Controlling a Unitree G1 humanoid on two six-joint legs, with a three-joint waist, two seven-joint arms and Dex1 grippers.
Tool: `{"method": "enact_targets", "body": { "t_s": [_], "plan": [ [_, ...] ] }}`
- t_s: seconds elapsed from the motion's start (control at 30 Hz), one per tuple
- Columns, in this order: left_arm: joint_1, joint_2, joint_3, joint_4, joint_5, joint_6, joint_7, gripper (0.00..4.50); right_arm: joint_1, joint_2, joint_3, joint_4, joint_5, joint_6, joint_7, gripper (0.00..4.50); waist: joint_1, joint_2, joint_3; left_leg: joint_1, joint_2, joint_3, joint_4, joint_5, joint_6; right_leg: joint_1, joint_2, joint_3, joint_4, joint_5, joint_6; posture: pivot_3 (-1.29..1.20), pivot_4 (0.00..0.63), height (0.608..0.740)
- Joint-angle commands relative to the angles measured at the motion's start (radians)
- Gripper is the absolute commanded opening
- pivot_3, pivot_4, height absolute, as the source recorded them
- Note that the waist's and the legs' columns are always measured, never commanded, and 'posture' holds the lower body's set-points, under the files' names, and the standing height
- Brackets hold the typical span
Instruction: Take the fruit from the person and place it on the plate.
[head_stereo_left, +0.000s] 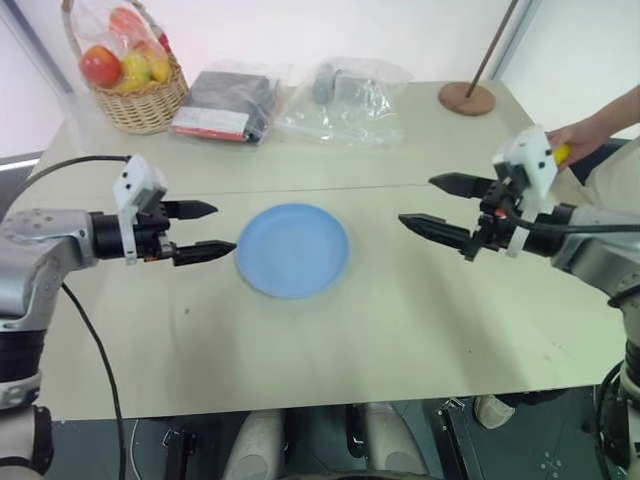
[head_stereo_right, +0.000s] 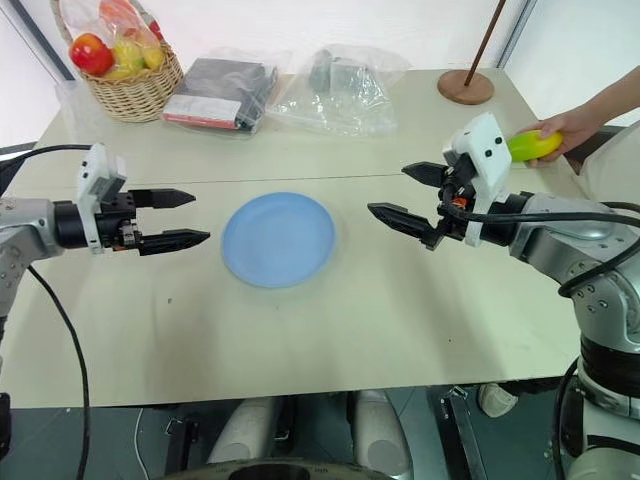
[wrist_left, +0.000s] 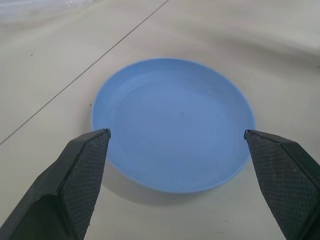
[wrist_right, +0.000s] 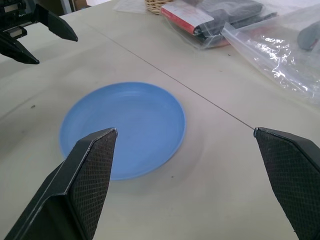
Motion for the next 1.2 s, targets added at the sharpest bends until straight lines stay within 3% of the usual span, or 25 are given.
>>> {"method": "enact_targets", "body": {
  "t_s": [0.03,1.2],
  "plan": [
    [-0.001,0.022,0.04,-0.028,-0.012,-0.012,-0.004,4.5,-0.009,-0.019,-0.027,-0.021,0.011,-0.024,0.011,4.48,0.0,0.0,0.0,0.0,0.0,0.0,0.0,0.0,0.0,0.0,0.0,0.0,0.0,0.0,0.0,0.0,0.15,0.74],
    [0.024,0.027,0.06,-0.047,-0.046,0.009,0.007,4.5,0.0,-0.035,-0.014,-0.015,-0.005,-0.032,0.044,4.48,0.0,0.0,0.0,0.0,0.0,0.0,0.0,0.0,0.0,0.0,0.0,0.0,0.0,0.0,0.0,0.0,0.15,0.74]
  ]
}}
